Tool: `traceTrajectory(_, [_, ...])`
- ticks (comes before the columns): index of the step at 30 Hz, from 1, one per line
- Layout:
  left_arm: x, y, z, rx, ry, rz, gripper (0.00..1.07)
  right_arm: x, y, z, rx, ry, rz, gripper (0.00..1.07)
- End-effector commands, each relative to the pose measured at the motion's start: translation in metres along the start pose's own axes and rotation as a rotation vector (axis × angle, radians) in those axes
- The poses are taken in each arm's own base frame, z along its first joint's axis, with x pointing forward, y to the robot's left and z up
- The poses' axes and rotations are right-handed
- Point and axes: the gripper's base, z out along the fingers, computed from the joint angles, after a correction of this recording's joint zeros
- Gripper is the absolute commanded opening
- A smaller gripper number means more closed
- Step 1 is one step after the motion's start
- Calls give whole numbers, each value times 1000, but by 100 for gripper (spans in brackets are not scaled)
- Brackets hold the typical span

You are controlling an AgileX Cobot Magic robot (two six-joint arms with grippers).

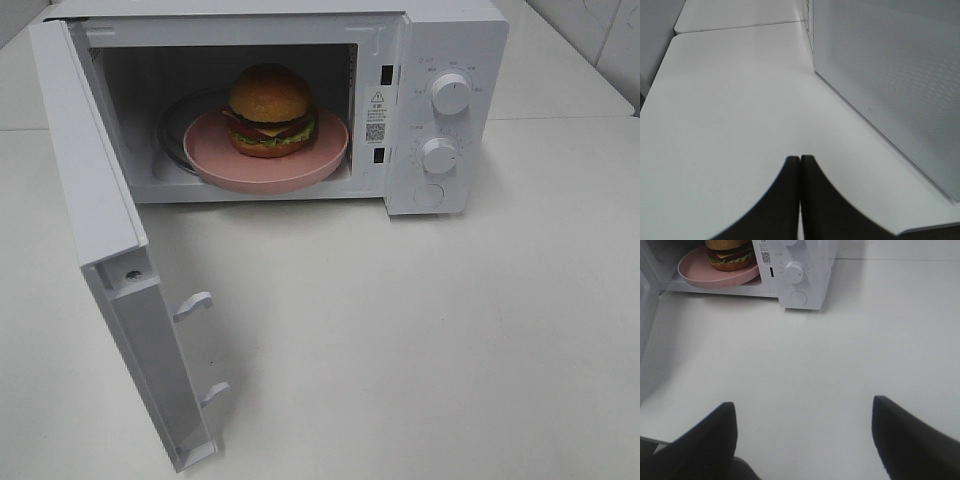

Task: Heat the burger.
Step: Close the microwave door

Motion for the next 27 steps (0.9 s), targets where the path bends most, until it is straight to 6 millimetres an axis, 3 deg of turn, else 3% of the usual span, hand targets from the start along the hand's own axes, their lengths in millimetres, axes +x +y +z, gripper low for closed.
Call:
traceTrajectory(1, [1,-1,-2,1,-33,-1,0,2,0,-3,4,-29,-11,72])
traceTrajectory(27, [1,0,-2,-2,-33,0,0,1,0,-3,3,-40,-11,71])
